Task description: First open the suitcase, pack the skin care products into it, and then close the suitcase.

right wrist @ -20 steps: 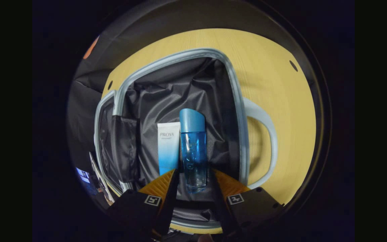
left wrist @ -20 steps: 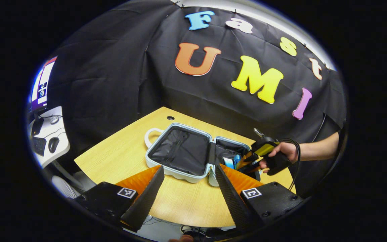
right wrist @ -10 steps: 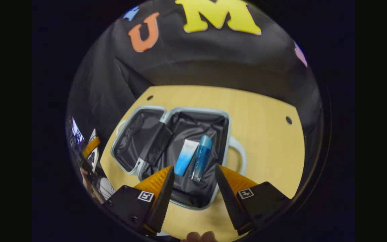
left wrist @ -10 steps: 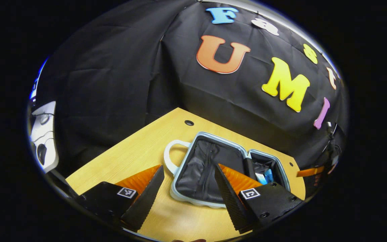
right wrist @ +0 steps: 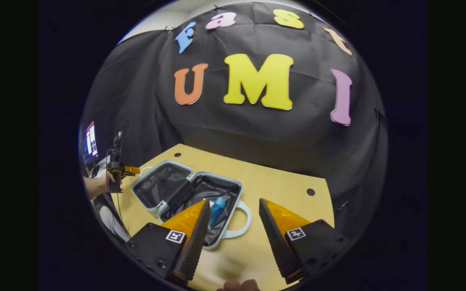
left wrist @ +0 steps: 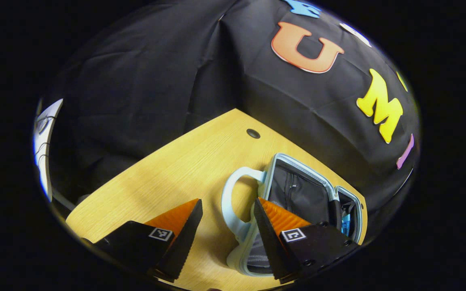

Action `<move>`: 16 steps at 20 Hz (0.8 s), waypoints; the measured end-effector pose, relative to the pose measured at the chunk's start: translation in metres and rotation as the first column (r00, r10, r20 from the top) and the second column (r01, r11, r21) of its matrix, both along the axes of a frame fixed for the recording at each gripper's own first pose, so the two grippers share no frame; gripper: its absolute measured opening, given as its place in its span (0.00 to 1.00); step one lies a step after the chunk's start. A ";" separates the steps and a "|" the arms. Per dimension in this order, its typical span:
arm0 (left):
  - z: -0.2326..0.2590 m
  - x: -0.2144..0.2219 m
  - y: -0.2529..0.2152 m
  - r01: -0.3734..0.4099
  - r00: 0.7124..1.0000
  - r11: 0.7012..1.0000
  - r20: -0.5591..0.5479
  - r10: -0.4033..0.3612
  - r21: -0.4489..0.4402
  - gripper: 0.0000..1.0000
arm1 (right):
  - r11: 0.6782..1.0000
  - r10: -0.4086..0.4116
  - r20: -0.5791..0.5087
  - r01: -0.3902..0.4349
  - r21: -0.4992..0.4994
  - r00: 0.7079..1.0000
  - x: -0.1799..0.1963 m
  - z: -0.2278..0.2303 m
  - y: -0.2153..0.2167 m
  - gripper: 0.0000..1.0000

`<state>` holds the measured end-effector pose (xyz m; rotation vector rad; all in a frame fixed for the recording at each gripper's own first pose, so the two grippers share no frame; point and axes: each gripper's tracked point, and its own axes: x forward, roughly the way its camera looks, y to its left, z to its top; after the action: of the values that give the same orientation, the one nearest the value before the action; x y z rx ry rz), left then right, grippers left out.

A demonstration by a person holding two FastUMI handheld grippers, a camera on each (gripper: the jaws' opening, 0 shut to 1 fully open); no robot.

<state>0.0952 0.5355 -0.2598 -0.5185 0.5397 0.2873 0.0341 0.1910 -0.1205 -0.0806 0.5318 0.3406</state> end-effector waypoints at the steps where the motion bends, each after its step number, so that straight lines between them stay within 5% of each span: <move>1: -0.009 0.006 0.000 0.000 1.000 1.000 -0.017 0.000 -0.019 0.80 | 1.000 -0.016 -0.027 0.016 0.000 1.000 -0.005 -0.004 -0.007 0.72; 5: -0.035 0.015 0.010 -0.070 0.992 0.993 -0.107 0.059 -0.095 0.70 | 0.997 -0.076 -0.056 0.076 0.004 0.996 0.003 -0.010 -0.031 0.72; 10: -0.038 0.029 0.008 -0.110 0.986 0.968 -0.144 0.078 -0.225 0.40 | 0.993 -0.118 -0.087 0.119 0.006 0.989 -0.002 -0.015 -0.047 0.72; 12: -0.036 0.030 0.008 -0.112 0.983 0.973 -0.168 0.078 -0.203 0.21 | 0.991 -0.129 -0.087 0.131 0.015 0.988 -0.004 -0.011 -0.054 0.72; 16: 0.001 0.035 0.003 -0.121 0.985 0.986 -0.137 0.104 -0.114 0.16 | 0.985 -0.168 -0.034 0.170 0.036 0.985 -0.004 0.003 -0.075 0.72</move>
<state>0.1297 0.5381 -0.2593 -0.6534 0.6591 0.3999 0.0304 0.1161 -0.1174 0.0079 0.5586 0.1866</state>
